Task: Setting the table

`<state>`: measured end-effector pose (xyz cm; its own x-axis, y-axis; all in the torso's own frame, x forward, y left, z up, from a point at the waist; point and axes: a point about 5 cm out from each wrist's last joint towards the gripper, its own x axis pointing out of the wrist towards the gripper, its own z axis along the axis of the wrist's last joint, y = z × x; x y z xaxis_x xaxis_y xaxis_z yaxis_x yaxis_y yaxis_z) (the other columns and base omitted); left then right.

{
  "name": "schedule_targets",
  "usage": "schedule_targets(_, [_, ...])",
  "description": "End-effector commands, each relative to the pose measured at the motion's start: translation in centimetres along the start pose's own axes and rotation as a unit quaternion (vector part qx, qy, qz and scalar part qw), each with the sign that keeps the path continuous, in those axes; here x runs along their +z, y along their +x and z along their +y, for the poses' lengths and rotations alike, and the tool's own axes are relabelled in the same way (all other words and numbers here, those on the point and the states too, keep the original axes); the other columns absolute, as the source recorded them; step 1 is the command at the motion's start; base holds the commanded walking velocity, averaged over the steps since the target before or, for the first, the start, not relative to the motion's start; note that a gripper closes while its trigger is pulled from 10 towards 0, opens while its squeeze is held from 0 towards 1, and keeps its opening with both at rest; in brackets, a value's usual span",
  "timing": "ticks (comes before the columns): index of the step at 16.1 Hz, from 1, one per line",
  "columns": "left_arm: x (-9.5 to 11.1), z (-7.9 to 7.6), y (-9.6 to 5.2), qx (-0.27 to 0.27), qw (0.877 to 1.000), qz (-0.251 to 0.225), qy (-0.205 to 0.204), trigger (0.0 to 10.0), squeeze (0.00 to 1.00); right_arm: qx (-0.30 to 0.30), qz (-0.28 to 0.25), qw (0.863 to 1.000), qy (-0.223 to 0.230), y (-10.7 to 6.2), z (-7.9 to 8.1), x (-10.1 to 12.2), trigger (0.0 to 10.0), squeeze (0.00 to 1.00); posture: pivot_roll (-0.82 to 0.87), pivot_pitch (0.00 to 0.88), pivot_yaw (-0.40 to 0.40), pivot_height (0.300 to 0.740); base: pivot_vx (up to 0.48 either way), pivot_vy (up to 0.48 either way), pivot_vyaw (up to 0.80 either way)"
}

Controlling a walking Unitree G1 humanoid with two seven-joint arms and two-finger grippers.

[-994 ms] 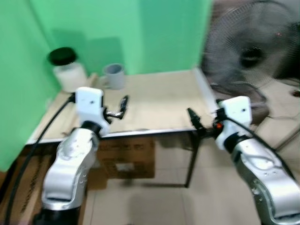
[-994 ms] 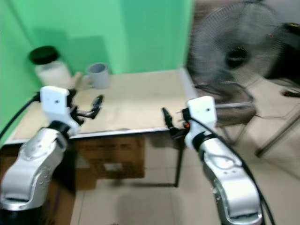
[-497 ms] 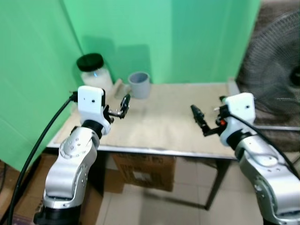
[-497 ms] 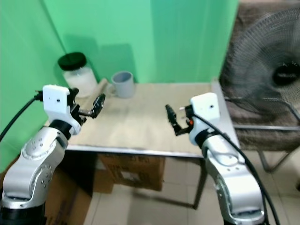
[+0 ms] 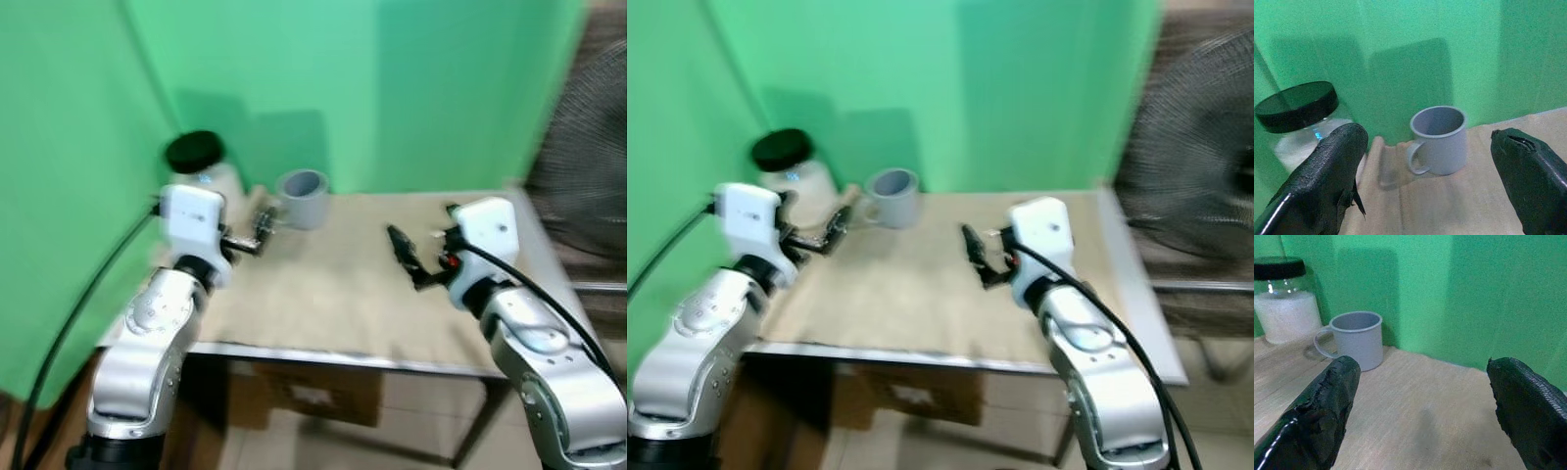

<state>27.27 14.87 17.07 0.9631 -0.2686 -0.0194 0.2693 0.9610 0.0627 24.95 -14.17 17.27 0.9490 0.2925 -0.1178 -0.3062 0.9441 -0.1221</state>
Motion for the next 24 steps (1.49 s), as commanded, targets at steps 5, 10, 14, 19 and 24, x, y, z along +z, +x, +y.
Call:
schedule_targets(5, [-1.0, 0.2, -1.1, -0.005, 0.999, 0.025, 0.043, 10.0, 0.00, 0.016, -0.015, 1.000, 0.013, 1.3, 0.1, 0.2, 10.0, 0.00, 0.03, 0.000, 0.089, 0.740, 0.335, 0.000, 0.16])
schedule_targets(10, [-2.4, -1.5, -1.8, -0.068, 0.995, 0.056, 0.050, 10.0, 0.00, 0.044, 0.030, 0.999, 0.011, 2.0, -0.2, -1.4, 10.0, 0.00, 0.03, 0.000, 0.057, 0.740, 0.121, 0.000, 0.00])
schedule_targets(14, [-4.0, -1.5, -1.8, -0.100, 0.986, 0.098, 0.087, 10.0, 0.00, 0.071, 0.014, 0.996, 0.053, 4.4, -0.9, -1.1, 10.0, 1.00, 0.03, 0.000, 0.036, 0.740, 0.000, 0.000, 0.00])
schedule_targets(19, [-4.7, -1.6, -1.8, -0.152, 0.975, 0.122, 0.104, 10.0, 0.00, 0.162, 0.023, 0.984, -0.071, 8.9, -0.4, 0.0, 10.0, 1.00, 0.03, 0.000, 0.020, 0.740, 0.000, 0.000, 0.00])
schedule_targets(24, [-4.6, -2.4, -1.8, -0.201, 0.966, 0.121, 0.111, 10.0, 0.00, 0.186, 0.113, 0.963, -0.160, 11.6, -2.3, -0.5, 10.0, 1.00, 0.03, 0.000, 0.018, 0.740, 0.000, 0.000, 0.00])
